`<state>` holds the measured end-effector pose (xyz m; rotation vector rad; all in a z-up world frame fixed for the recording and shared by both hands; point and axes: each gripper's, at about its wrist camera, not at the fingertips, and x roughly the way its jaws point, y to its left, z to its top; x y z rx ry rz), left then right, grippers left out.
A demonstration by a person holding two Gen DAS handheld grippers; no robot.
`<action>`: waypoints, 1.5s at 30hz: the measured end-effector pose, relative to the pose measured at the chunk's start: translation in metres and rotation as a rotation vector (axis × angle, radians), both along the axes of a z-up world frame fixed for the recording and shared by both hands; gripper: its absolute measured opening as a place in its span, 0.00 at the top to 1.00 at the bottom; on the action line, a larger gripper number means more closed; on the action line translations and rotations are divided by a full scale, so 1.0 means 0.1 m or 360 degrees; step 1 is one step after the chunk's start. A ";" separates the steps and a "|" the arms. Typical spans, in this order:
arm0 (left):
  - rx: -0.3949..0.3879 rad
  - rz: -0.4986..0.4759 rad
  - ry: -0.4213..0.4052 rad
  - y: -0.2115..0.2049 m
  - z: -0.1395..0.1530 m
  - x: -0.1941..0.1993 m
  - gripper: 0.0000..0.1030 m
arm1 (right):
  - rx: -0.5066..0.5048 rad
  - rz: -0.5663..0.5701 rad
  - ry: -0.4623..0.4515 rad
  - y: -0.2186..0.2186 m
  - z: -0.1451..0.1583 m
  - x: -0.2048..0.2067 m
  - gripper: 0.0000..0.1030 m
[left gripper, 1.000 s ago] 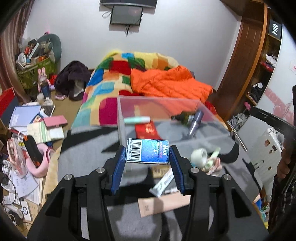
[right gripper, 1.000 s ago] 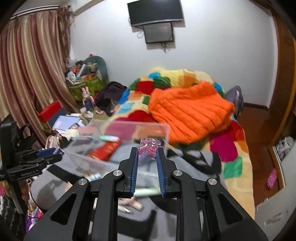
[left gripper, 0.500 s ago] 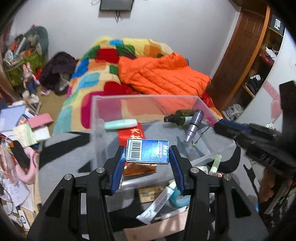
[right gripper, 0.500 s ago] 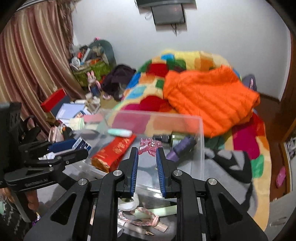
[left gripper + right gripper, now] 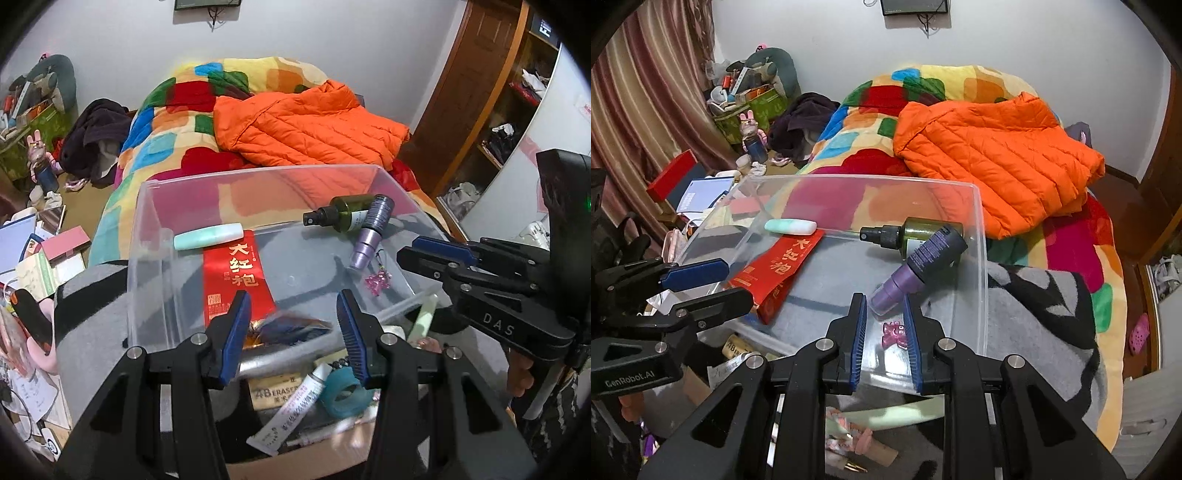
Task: Organize objects
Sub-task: 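Grasp the blue card with the left tool while the right tool grasps the pink clip, then grasp the beige tube with the left tool while the right tool grasps the white tape roll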
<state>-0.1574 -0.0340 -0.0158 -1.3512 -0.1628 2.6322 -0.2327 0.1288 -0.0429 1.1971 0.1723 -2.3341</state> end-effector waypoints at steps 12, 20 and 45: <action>-0.0100 -0.0035 0.0180 0.00 0.24 0.66 0.35 | -0.0102 0.0070 0.0107 0.16 0.28 0.48 0.69; -0.0081 -0.0054 0.0030 -0.04 -0.11 0.90 0.30 | -0.0088 0.0139 0.0030 0.08 0.08 0.68 0.69; 0.0045 -0.0290 -0.0179 0.16 -0.42 1.18 0.29 | -0.0193 0.0049 -0.0078 0.26 -0.12 0.61 0.92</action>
